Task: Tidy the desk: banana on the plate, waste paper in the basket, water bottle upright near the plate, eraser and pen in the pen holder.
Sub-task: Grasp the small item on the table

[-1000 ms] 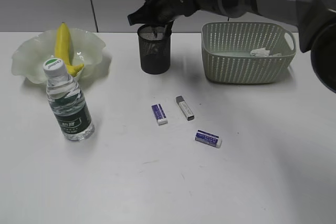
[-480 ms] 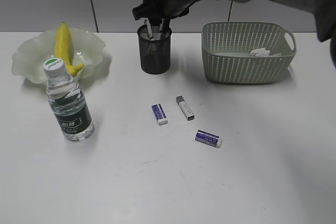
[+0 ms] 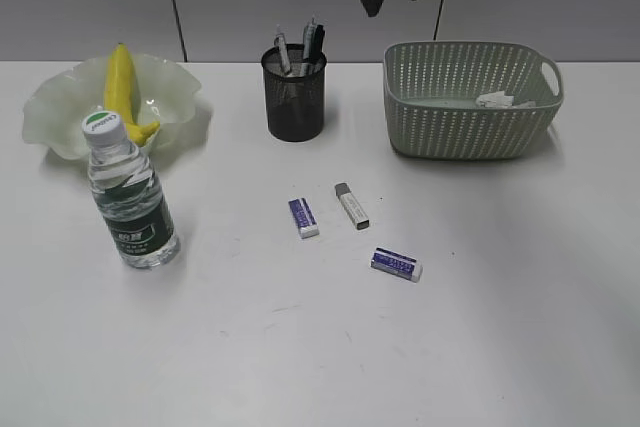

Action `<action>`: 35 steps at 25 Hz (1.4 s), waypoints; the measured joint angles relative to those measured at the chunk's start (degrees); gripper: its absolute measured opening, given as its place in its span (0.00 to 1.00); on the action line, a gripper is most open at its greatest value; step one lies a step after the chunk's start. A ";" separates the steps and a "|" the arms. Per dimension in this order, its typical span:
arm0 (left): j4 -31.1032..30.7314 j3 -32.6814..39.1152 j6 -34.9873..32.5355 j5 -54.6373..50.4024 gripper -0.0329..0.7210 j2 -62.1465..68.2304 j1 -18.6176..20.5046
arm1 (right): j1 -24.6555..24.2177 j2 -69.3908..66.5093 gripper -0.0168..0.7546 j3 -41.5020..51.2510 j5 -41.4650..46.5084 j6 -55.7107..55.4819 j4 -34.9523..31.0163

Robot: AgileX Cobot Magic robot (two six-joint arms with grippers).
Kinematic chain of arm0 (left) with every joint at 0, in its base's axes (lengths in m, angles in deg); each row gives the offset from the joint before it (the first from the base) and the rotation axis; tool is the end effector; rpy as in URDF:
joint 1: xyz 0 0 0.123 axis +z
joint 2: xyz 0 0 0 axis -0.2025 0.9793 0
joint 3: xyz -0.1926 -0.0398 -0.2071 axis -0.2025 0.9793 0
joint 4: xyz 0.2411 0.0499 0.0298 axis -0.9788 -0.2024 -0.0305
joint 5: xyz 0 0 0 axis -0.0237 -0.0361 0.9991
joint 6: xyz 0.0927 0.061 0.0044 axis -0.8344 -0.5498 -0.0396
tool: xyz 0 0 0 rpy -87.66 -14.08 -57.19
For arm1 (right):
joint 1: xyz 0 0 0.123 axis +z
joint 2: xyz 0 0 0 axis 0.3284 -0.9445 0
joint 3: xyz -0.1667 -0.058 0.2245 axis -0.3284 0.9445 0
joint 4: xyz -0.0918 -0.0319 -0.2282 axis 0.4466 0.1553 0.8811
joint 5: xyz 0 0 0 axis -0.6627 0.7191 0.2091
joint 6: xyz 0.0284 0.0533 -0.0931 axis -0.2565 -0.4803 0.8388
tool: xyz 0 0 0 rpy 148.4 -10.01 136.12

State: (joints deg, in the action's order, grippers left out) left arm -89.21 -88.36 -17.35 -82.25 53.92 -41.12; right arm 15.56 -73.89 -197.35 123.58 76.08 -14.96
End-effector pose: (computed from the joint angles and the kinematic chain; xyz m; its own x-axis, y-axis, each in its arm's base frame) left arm 0.0044 -0.0006 0.2779 -0.3359 0.2447 -0.9096 0.4965 0.8666 0.0498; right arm 0.3919 0.2474 0.3038 -0.7643 -0.4155 -0.4932 -0.4182 0.9015 -0.1114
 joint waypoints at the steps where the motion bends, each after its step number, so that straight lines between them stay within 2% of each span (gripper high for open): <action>1: 0.00 0.00 0.00 0.00 0.43 0.00 0.00 | 0.00 1.29 0.54 0.00 1.19 0.29 -0.39; 6: 0.00 0.00 0.00 0.00 0.43 0.00 0.00 | 0.00 10.40 0.53 4.63 2.15 2.56 -5.10; 10: 0.00 0.00 0.00 0.00 0.43 0.00 0.00 | 0.00 20.36 0.53 14.23 2.15 4.26 -7.92; 19: 0.00 0.00 0.00 0.00 0.43 0.00 0.00 | 0.01 42.61 0.53 46.54 2.29 4.64 -5.45; 25: 0.00 0.00 0.00 0.00 0.43 0.00 0.00 | 0.01 58.08 0.53 65.25 -1.50 4.69 -5.11; 35: -0.05 0.00 0.00 0.05 0.43 2.49 0.00 | 0.12 87.71 0.53 85.33 -8.36 7.04 -4.83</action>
State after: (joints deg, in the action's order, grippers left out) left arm -89.26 -88.36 -17.35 -82.20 56.41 -41.12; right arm 15.68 13.82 -112.02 115.23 83.12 -19.78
